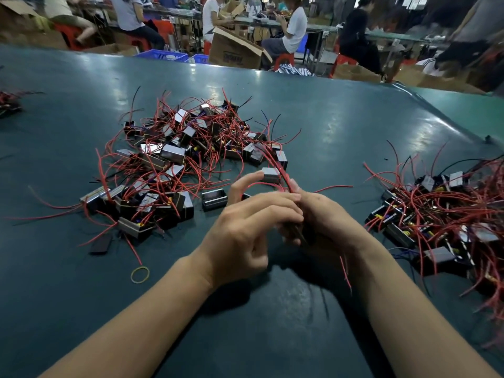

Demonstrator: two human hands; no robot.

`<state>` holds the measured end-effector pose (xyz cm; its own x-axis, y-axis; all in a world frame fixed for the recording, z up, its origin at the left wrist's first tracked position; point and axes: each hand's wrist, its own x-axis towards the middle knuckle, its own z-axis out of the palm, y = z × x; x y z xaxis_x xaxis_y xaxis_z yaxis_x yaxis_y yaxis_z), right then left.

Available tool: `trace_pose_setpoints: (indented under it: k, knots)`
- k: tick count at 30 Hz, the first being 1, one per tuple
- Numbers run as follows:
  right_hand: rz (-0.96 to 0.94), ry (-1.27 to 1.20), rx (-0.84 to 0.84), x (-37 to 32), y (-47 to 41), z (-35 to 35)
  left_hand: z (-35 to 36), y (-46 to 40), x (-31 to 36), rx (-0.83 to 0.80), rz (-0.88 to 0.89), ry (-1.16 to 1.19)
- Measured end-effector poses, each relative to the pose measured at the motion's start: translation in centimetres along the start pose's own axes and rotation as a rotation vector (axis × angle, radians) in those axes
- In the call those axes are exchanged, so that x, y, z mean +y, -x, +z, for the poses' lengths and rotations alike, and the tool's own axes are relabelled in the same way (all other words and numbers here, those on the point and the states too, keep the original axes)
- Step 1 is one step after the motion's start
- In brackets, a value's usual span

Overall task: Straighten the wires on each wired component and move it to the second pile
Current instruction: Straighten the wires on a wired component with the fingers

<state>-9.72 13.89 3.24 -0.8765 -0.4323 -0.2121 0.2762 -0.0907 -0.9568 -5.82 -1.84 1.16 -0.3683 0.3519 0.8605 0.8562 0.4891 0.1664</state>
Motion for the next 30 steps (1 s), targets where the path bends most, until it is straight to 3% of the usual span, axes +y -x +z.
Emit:
trace_pose_setpoints:
  k: [2,6,10,16,22,30]
  knots:
    - [-0.068,-0.078,0.005,0.2,0.0,-0.5,0.0,0.0,0.1,0.003,-0.05,-0.056]
    - [-0.144,-0.118,0.081,0.0,-0.3,-0.9,-0.1,0.2,-0.4,0.244,-0.265,-0.223]
    - [-0.173,-0.04,0.082,0.2,0.0,-0.5,0.4,0.4,-0.7,0.184,-0.495,0.043]
    - [-0.304,0.056,0.146,0.9,0.2,0.4,0.4,0.2,-0.9,0.231,-0.657,0.174]
    - [-0.187,0.002,0.179,0.8,0.2,0.0,0.4,0.0,-0.9,0.258,-0.933,0.58]
    - [-0.158,-0.116,0.231,0.5,0.3,-0.6,0.5,-0.2,-1.3,0.278,-1.003,0.728]
